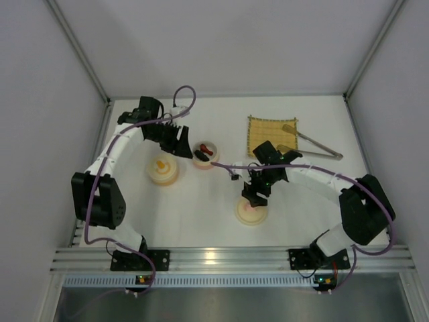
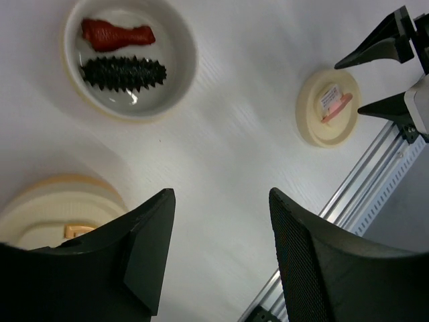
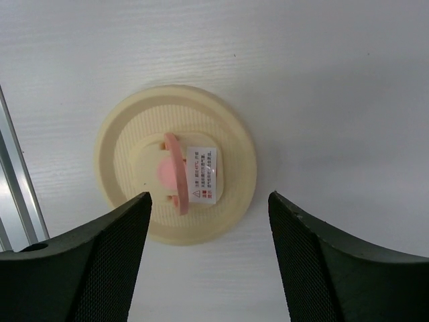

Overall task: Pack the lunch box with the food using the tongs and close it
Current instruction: Pick up the box lid from the center of the board.

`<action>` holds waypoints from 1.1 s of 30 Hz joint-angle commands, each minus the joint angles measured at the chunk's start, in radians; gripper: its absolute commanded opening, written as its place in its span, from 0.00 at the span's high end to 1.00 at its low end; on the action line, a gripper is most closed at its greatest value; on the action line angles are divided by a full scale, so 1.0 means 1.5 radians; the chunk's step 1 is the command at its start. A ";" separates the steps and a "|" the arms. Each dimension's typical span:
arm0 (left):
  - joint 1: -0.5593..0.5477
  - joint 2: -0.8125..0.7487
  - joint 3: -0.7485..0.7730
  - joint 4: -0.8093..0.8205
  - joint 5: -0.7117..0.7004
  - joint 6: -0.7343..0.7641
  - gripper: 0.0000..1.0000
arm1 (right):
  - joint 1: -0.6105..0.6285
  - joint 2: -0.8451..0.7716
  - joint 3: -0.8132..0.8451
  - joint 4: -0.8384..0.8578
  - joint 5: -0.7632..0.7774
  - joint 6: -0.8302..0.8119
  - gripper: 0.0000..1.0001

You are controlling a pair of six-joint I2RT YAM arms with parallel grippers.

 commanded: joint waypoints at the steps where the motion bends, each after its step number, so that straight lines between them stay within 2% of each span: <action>1: 0.011 -0.043 -0.061 0.027 0.025 0.002 0.37 | 0.030 0.027 0.036 0.009 -0.019 0.014 0.31; 8: 0.106 -0.092 -0.100 0.070 0.061 -0.036 0.38 | 0.083 0.044 0.004 0.044 0.017 0.035 0.34; 14: 0.156 -0.091 -0.096 0.067 0.090 -0.043 0.39 | 0.086 0.056 0.004 0.050 0.026 0.031 0.45; 20: 0.160 -0.094 -0.091 0.070 0.097 -0.048 0.39 | 0.088 0.056 -0.032 0.066 0.053 0.008 0.47; 33: 0.163 -0.102 -0.095 0.081 0.094 -0.058 0.40 | 0.107 0.003 -0.073 0.082 0.057 0.027 0.62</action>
